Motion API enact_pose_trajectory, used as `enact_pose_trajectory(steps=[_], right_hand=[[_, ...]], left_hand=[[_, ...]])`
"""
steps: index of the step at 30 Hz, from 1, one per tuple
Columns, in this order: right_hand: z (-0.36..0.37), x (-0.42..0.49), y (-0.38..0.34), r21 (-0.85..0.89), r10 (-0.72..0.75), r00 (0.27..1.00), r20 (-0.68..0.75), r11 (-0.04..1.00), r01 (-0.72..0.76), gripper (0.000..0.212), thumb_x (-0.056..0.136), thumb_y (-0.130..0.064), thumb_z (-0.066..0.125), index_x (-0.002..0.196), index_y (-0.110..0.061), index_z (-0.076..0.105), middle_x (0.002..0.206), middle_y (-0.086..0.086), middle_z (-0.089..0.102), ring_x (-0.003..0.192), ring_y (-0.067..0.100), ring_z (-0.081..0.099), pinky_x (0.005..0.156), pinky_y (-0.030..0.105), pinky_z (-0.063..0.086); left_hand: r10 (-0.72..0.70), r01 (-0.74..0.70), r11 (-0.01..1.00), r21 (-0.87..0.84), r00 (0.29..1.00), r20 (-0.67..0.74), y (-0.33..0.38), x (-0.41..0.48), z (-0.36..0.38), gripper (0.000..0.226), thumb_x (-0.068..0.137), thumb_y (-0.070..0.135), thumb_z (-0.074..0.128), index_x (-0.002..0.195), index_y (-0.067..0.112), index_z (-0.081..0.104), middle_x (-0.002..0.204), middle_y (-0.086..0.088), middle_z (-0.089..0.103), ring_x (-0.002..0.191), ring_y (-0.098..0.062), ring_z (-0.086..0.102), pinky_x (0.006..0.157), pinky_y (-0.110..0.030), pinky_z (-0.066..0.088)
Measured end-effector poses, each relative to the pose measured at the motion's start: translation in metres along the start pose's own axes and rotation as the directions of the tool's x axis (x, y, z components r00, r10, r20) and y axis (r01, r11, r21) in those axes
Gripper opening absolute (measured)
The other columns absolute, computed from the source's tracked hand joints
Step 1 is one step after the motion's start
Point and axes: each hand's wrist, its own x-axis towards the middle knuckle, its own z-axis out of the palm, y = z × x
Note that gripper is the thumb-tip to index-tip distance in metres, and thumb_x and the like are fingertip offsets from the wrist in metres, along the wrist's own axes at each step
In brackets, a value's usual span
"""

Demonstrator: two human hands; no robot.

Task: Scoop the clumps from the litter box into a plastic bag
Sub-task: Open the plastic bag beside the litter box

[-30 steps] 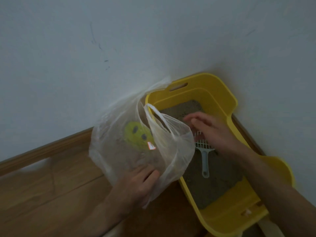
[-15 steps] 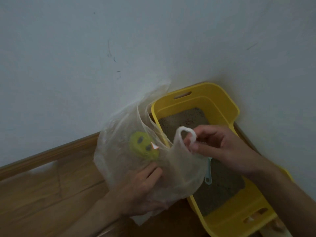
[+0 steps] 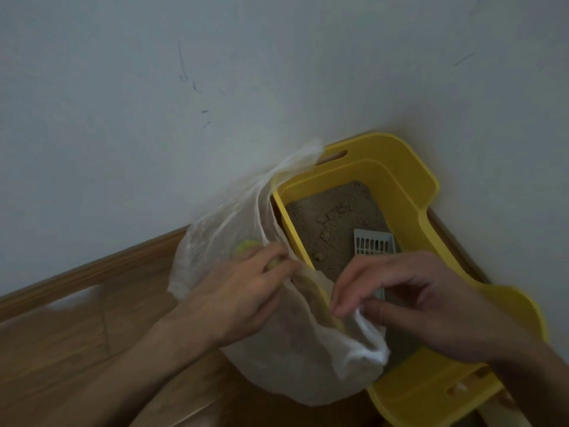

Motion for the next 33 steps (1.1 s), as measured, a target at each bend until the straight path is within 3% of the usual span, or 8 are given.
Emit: enact_pose_trajectory(steps=[7,12,17,19,21,26,30,33], right_hand=[[0.004,0.006,0.003,0.053,0.038,0.986,0.161,0.997,-0.047,0.016,0.09,-0.006,0.062,0.098,-0.01,0.076,0.1,0.001,0.072,0.095,0.019,0.068,0.083,0.028,0.052],[0.007,0.02,0.015,0.206,0.037,0.896,0.442,0.968,-0.141,0.048,0.081,0.009,0.029,0.113,0.009,0.065,0.119,0.017,0.067,0.117,0.031,0.058,0.103,0.042,0.039],[0.021,0.04,0.028,0.166,0.119,0.97,0.213,0.974,-0.156,0.043,0.097,-0.039,0.038,0.091,-0.023,0.078,0.097,-0.003,0.069,0.097,0.018,0.063,0.089,0.037,0.045],[0.027,0.048,0.025,-0.074,0.195,0.979,0.056,0.979,-0.19,0.038,0.091,-0.051,0.047,0.083,-0.028,0.077,0.084,-0.007,0.056,0.077,0.007,0.055,0.069,0.027,0.045],[0.036,0.056,0.02,-0.331,0.254,0.966,0.041,0.916,-0.226,0.033,0.087,-0.059,0.051,0.097,-0.036,0.072,0.085,-0.009,0.045,0.076,0.005,0.048,0.064,0.02,0.037],[0.072,0.067,0.024,-0.595,0.396,0.915,0.08,0.755,-0.275,0.058,0.086,-0.059,0.056,0.136,-0.056,0.028,0.101,-0.012,0.034,0.081,0.003,0.044,0.062,0.016,0.031],[0.089,0.065,0.033,-0.571,0.443,0.893,0.08,0.754,-0.323,0.072,0.085,-0.049,0.063,0.14,-0.056,0.017,0.117,-0.004,0.036,0.089,0.012,0.05,0.07,0.023,0.04],[0.095,0.064,0.038,-0.472,0.419,0.901,0.11,0.82,-0.323,0.073,0.085,-0.035,0.067,0.142,-0.048,0.024,0.13,-0.008,0.05,0.106,0.006,0.057,0.084,0.024,0.052]], left_hand=[[-0.063,0.06,0.99,-0.131,0.998,-0.018,-0.001,-0.017,-0.006,0.033,0.089,0.023,0.044,0.121,0.017,0.049,0.108,0.002,0.05,0.088,-0.008,0.051,0.068,-0.018,0.045],[-0.053,0.033,0.97,-0.239,0.996,-0.076,-0.001,-0.036,-0.019,0.025,0.086,0.017,0.042,0.08,0.008,0.064,0.093,0.002,0.043,0.074,-0.008,0.043,0.062,-0.017,0.035],[-0.173,0.1,0.933,-0.345,0.966,-0.19,0.001,-0.046,-0.016,0.038,0.095,0.025,0.045,0.061,0.011,0.052,0.085,0.003,0.043,0.07,-0.008,0.045,0.065,-0.015,0.033],[-0.217,0.125,0.932,-0.341,0.944,-0.248,0.0,-0.048,-0.012,0.037,0.092,0.023,0.055,0.056,0.012,0.05,0.083,0.003,0.044,0.066,-0.005,0.045,0.063,-0.013,0.034],[-0.219,0.116,0.932,-0.342,0.935,-0.28,-0.001,-0.051,-0.008,0.034,0.086,0.018,0.062,0.054,0.013,0.051,0.084,0.003,0.046,0.069,-0.007,0.049,0.06,-0.016,0.039],[-0.244,0.119,0.931,-0.346,0.907,-0.343,0.0,-0.062,-0.013,0.027,0.079,0.013,0.069,0.055,0.009,0.057,0.096,-0.004,0.047,0.085,-0.013,0.053,0.071,-0.022,0.044],[-0.323,0.194,0.919,-0.342,0.869,-0.375,0.001,-0.076,-0.029,0.022,0.076,0.016,0.075,0.058,0.008,0.063,0.108,-0.009,0.048,0.089,-0.015,0.058,0.076,-0.027,0.048],[-0.408,0.276,0.887,-0.37,0.845,-0.347,0.0,-0.087,-0.04,0.018,0.077,0.028,0.073,0.082,0.011,0.074,0.122,-0.01,0.047,0.096,-0.011,0.061,0.072,-0.016,0.052]])
